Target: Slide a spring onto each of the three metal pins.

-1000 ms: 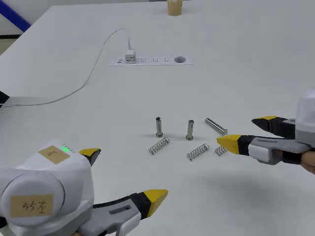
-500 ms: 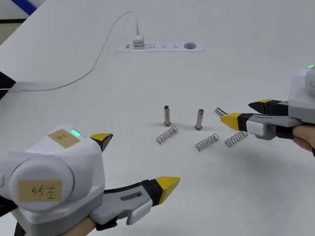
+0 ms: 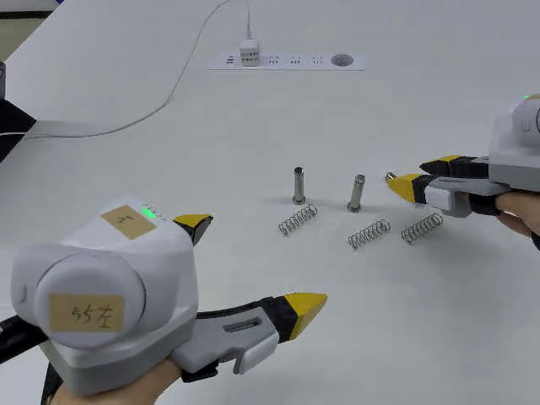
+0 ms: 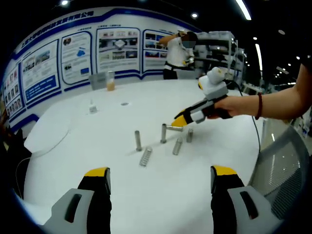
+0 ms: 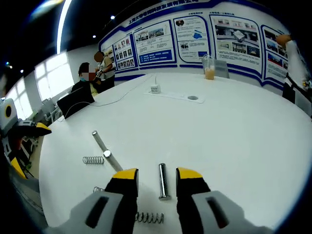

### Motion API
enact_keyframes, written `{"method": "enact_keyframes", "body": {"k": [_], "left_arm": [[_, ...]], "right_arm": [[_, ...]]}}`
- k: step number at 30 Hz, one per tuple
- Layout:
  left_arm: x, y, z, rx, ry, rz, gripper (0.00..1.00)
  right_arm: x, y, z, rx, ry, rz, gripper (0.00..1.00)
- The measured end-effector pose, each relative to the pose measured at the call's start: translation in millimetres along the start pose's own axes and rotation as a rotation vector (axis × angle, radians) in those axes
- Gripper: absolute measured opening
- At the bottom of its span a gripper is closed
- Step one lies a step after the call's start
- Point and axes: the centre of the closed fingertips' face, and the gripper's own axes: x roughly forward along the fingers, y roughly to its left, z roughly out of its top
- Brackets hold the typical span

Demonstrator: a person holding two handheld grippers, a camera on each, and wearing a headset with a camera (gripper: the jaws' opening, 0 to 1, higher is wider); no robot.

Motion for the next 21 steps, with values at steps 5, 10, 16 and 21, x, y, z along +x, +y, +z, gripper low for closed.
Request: {"method": "enact_keyframes", "body": {"k": [5,10,16,21], "left_arm": [[1.1,0.9,0.0,-0.009,-0.002,-0.003,0.85],[0.8,1.1,-2.1,-0.014,0.001,-0.002,0.85],[0.1,2.6,-4.0,-0.019,0.005,0.001,0.85],[-0.4,4.0,-1.8,-0.029,-0.009,-0.001,0.85]], "right_arm": [[11.6,-2.2,-2.4,-0.012,0.010,-0.009,0.29],[21.0,-2.0,-2.5,-0.026,0.011,-0.012,0.26],[28.9,-5.0,-5.6,-0.029,0.028,-0.030,0.22],[30.8,-7.1,-8.1,-0.039,0.045,-0.041,0.18]]}}
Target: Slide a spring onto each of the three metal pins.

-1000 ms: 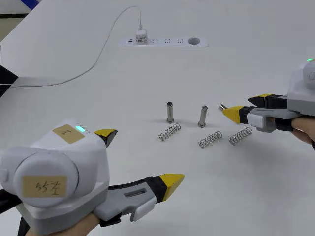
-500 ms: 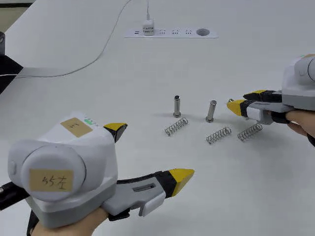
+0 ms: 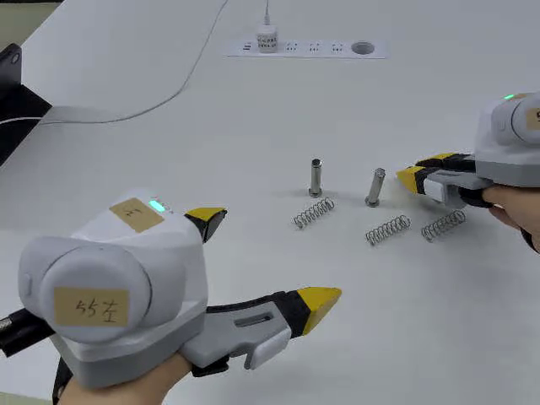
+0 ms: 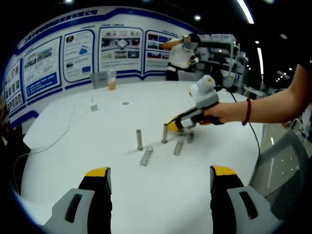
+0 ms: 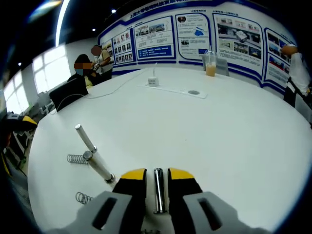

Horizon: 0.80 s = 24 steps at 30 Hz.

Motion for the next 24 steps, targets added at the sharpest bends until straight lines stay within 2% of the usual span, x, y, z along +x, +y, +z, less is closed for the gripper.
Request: {"method": "enact_keyframes", "body": {"k": [5,11,18,24], "left_arm": [[-0.3,0.1,-0.9,0.001,0.005,-0.001,0.85],[-1.6,0.5,-0.7,-0.001,0.005,-0.006,0.85],[-2.0,0.8,1.1,0.007,0.007,-0.009,0.85],[-1.7,0.1,2.8,0.013,0.004,-0.012,0.85]], "right_arm": [[1.1,-1.8,-2.0,-0.012,0.016,-0.022,0.13],[2.5,-2.3,-1.8,-0.023,0.034,-0.025,0.09],[2.6,-6.5,-1.6,0.024,0.048,-0.042,0.08],[-4.0,-6.5,2.6,0.055,0.045,-0.037,0.08]]}}
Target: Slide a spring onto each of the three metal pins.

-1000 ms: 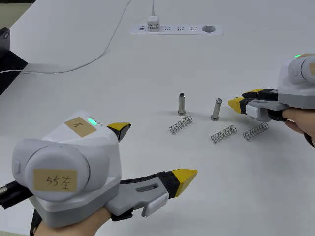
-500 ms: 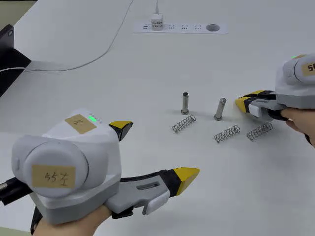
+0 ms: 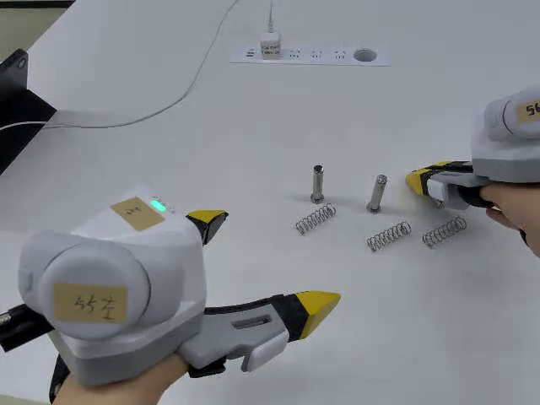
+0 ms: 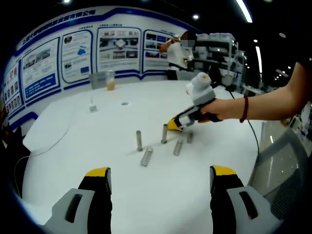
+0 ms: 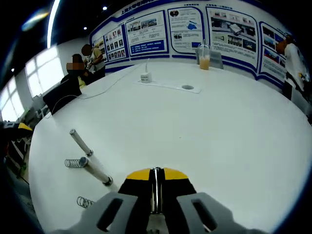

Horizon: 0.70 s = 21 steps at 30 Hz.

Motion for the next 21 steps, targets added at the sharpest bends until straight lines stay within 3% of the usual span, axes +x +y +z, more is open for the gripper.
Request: {"method": "enact_keyframes", "body": {"k": [21], "left_arm": [[-3.5,-5.2,7.3,0.019,-0.021,0.000,0.82]], "right_arm": [[-33.7,3.8,12.5,0.006,-0.019,-0.004,0.08]]}}
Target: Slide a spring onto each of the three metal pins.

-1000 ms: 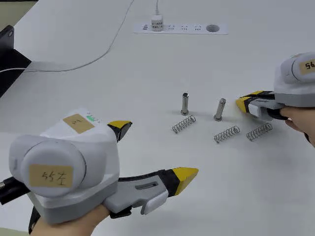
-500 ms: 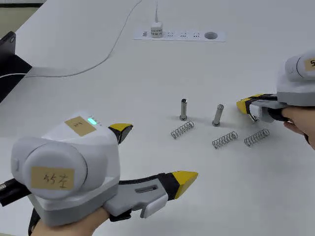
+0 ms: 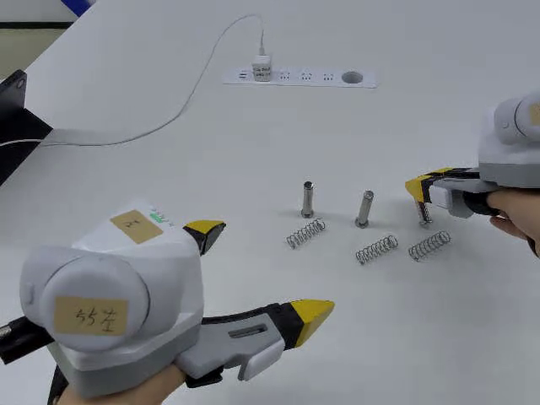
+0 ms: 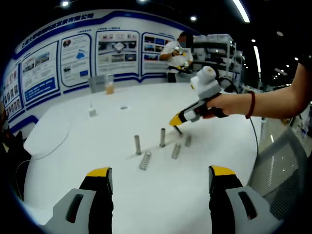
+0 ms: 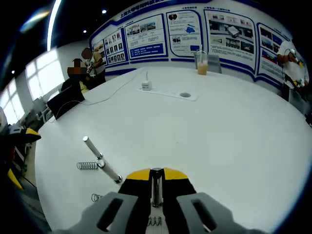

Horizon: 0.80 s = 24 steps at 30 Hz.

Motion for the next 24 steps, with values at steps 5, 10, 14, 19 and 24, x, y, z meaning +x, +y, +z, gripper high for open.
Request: {"method": "enact_keyframes", "body": {"k": [5,10,14,19,24], "left_arm": [[0.8,-2.2,0.0,0.007,-0.001,-0.009,0.82],[1.1,-5.0,2.0,0.010,-0.010,-0.016,0.83],[0.5,-5.8,3.0,0.018,-0.010,-0.017,0.83],[0.3,-7.1,2.3,0.019,-0.008,-0.021,0.82],[0.3,-8.3,3.5,0.019,-0.013,-0.021,0.82]], "right_arm": [[-6.7,1.5,-0.9,-0.024,0.007,0.005,0.08],[-13.2,1.5,-2.5,-0.039,0.015,0.004,0.08],[-18.2,1.8,-4.6,-0.054,0.025,0.005,0.08],[-22.3,2.5,-7.1,-0.070,0.036,0.003,0.08],[-26.0,3.8,-9.9,-0.085,0.050,-0.001,0.08]]}}
